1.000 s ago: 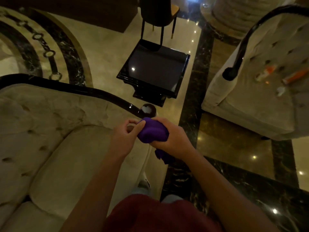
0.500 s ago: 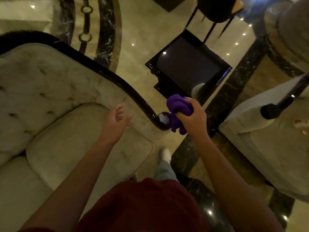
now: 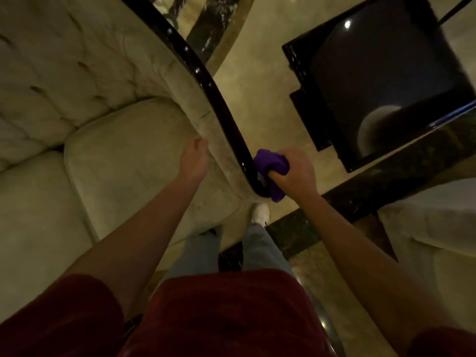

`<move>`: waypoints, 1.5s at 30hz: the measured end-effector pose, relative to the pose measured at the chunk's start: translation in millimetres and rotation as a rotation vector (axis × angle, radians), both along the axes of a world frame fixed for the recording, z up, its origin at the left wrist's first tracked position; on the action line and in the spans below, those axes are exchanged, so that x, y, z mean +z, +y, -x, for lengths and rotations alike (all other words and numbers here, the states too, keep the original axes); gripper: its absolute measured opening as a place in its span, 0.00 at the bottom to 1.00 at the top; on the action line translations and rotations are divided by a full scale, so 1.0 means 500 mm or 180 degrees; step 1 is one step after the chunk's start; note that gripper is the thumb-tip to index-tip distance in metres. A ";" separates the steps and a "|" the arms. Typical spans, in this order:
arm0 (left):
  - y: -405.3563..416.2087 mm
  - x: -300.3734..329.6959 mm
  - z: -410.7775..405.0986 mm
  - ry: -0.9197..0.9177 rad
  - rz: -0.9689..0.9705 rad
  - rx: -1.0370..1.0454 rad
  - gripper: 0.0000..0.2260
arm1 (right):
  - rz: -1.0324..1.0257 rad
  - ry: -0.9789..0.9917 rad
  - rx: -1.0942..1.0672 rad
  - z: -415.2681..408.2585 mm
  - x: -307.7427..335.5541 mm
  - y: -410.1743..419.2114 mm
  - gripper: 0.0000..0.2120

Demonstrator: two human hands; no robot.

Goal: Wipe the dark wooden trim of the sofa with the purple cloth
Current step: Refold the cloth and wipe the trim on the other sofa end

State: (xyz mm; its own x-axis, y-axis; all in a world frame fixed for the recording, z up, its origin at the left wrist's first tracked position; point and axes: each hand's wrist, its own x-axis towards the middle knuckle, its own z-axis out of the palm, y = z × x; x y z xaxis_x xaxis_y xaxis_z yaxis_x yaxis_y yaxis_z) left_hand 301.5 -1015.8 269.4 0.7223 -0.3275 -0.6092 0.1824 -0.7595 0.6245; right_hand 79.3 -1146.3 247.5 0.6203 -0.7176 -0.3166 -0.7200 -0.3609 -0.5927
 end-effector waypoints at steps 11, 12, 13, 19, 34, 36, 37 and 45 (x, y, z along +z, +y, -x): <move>-0.079 -0.166 -0.034 -0.0460 0.0550 0.0253 0.16 | 0.1179 -0.0199 -0.0010 0.006 -0.165 0.122 0.36; -0.066 -0.173 -0.035 -0.0457 0.0651 0.0113 0.17 | 0.1142 -0.0174 -0.0088 0.003 -0.170 0.145 0.36; -0.059 -0.179 -0.035 -0.0468 0.0739 -0.0004 0.17 | 0.1127 -0.0146 -0.0155 0.001 -0.169 0.162 0.36; -0.046 -0.179 -0.054 -0.0405 0.0793 -0.0186 0.17 | 0.1075 -0.0158 -0.0771 -0.047 -0.169 0.211 0.36; -0.044 -0.193 -0.048 -0.0579 0.0872 -0.0099 0.20 | 0.0773 -0.0282 -0.1215 -0.193 -0.151 0.190 0.39; -0.043 -0.194 -0.050 -0.0580 0.0791 -0.0169 0.20 | 0.0642 -0.0617 -0.1238 -0.245 -0.135 0.164 0.40; -0.040 -0.194 -0.056 -0.0545 0.0763 -0.0240 0.20 | 0.0635 -0.0729 -0.1222 -0.276 -0.126 0.147 0.40; -0.032 -0.179 -0.133 -0.0006 0.0647 -0.0370 0.10 | 0.1012 -0.0865 -0.0446 -0.307 -0.118 0.093 0.31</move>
State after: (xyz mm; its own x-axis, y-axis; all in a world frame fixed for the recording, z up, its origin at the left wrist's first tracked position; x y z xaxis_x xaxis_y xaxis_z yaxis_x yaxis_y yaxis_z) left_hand 367.8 -1032.0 179.8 0.6737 -0.5243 -0.5208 0.0997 -0.6338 0.7671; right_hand 232.6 -1100.0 188.6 0.5403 -0.8361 0.0948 -0.6082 -0.4659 -0.6427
